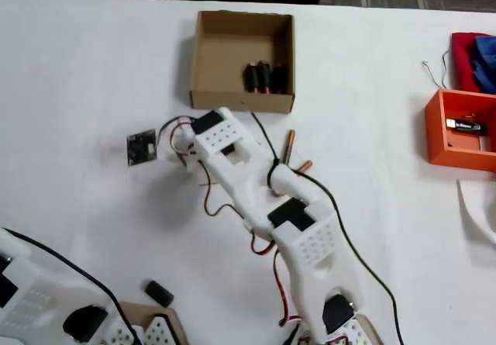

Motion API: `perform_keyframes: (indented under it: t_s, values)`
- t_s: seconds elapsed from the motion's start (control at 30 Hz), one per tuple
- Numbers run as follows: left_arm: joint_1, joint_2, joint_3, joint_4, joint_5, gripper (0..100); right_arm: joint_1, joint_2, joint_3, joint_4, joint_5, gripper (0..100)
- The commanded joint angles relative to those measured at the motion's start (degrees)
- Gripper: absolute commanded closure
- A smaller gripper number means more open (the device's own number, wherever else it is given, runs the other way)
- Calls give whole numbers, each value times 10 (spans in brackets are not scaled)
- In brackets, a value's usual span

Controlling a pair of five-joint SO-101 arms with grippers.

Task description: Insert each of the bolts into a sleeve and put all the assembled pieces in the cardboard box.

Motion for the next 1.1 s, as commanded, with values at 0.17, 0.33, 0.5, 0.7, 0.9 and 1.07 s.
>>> perform_keyframes:
  t_s: [0.17,0.33,0.5,0.7,0.9,1.07]
  values:
    - [-1,-8,-23,-4,-1,782,24,-5,-14,0,-7,981]
    - [8,-8,-23,-4,-1,782,49,-45,-49,16,-79,978]
    - [63,-8,-25,40,0,782,69,-129,-85,66,-185,978]
    - [193,-4,-20,58,24,782,109,-280,-121,131,-301,978]
    - [420,4,26,54,49,781,225,-424,-127,182,-374,978]
    - [610,94,18,38,51,782,379,-506,-127,213,-405,978]
